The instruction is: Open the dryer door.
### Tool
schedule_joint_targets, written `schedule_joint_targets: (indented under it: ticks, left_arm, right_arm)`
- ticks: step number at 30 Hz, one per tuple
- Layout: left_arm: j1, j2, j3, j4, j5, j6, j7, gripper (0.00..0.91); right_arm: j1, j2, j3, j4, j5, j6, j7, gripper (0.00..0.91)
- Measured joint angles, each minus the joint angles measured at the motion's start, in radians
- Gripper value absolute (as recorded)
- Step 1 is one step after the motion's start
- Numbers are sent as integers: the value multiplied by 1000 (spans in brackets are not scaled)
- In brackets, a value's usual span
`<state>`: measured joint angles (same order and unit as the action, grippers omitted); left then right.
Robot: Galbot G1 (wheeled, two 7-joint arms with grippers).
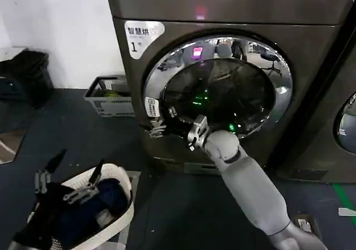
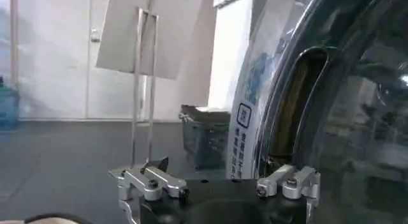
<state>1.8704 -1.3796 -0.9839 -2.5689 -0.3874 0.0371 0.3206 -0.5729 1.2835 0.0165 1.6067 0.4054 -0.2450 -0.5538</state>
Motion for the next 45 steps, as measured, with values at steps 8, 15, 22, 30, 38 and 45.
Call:
schedule_joint_targets:
  ticks: [8, 15, 22, 30, 38, 45]
  left_arm:
    - [-57, 36, -21, 0, -131, 73, -27, 907]
    - [-118, 120, -44, 115, -187, 81, -29, 907]
    - [-209, 189, -48, 209, -276, 114, -24, 907]
    - [-291, 289, -25, 294, -436, 158, -25, 907]
    - [-399, 431, 10, 391, -556, 183, 20, 907]
    - [-474, 531, 47, 450, -641, 185, 96, 907]
  right_arm:
    - [-28, -42, 18, 40, 61, -10, -92, 907]
    - [-63, -109, 46, 85, 99, 44, -221, 907]
    - [-98, -165, 75, 123, 152, 51, -339, 907]
    - [-135, -206, 115, 138, 198, 59, -487, 907]
    - [-180, -246, 168, 166, 206, 53, -626, 907]
    - [-226, -276, 210, 188, 209, 53, -714, 907]
